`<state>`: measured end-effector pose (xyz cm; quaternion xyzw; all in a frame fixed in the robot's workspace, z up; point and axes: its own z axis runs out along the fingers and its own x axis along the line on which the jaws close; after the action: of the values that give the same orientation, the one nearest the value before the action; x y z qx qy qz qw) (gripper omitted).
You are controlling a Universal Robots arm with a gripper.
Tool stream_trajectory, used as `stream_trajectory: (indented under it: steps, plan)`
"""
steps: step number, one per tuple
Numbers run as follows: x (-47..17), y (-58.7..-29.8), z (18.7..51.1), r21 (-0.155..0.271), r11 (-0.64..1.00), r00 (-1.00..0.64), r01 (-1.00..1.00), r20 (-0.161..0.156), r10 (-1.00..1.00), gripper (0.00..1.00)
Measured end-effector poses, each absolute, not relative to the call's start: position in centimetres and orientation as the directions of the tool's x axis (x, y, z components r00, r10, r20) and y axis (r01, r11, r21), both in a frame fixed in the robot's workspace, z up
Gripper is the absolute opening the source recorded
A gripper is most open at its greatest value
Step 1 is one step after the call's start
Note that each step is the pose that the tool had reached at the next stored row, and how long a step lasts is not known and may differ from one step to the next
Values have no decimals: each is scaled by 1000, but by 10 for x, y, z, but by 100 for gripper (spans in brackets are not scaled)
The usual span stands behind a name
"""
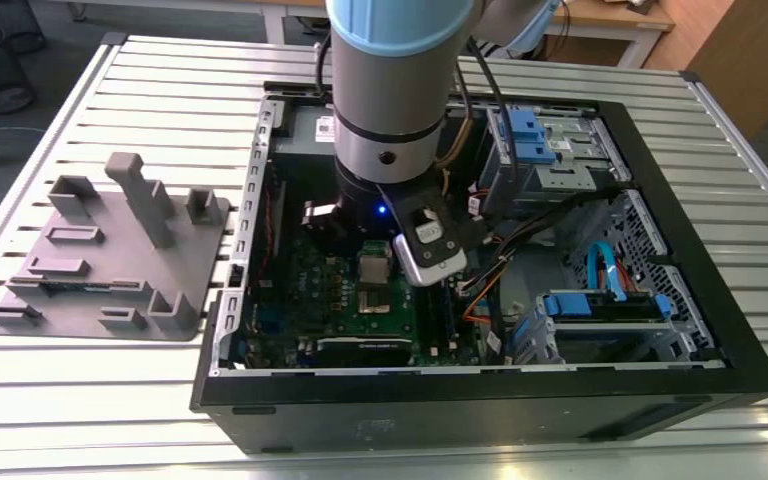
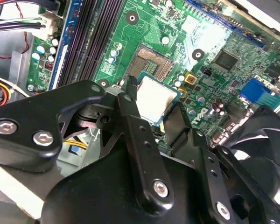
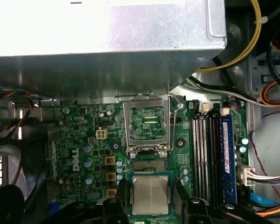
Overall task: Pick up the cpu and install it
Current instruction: 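Place the cpu into insertion slot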
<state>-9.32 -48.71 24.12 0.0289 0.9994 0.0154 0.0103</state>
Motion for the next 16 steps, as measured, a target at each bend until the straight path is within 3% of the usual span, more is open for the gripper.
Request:
stream_trajectory:
  steps: [16]
  plan:
    - [-93, -487, 237, 31, 998, -998, 57, -20, 58, 47]
